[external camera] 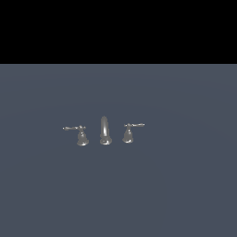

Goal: Turn on the faucet by rotating a designated handle.

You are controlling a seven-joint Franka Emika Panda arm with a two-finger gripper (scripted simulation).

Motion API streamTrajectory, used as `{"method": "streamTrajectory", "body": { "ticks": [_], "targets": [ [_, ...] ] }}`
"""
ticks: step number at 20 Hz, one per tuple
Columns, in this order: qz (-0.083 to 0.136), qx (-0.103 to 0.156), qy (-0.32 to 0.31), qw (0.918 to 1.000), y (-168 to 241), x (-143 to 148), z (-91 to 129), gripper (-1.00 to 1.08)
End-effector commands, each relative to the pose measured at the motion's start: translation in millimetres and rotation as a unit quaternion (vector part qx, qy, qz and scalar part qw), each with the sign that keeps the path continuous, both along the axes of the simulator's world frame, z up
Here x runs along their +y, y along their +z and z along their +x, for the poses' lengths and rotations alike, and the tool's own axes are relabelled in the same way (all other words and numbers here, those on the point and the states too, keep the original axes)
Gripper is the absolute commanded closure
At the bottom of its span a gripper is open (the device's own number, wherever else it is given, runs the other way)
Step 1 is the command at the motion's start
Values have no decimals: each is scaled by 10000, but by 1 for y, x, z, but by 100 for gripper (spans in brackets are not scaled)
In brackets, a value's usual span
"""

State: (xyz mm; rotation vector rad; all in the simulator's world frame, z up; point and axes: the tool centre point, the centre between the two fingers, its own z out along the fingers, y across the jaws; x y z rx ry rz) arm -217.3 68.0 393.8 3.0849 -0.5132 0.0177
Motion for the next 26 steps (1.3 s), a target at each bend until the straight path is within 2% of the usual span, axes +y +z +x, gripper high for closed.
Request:
{"method": "streamTrajectory", "body": {
  "ticks": [1,12,26],
  "targets": [
    [8,-1,-266,9996,-15,10,5,108],
    [42,3,-1379,9904,-77,50,36,108],
    [93,9,-2641,9645,-148,87,83,108]
  ]
}}
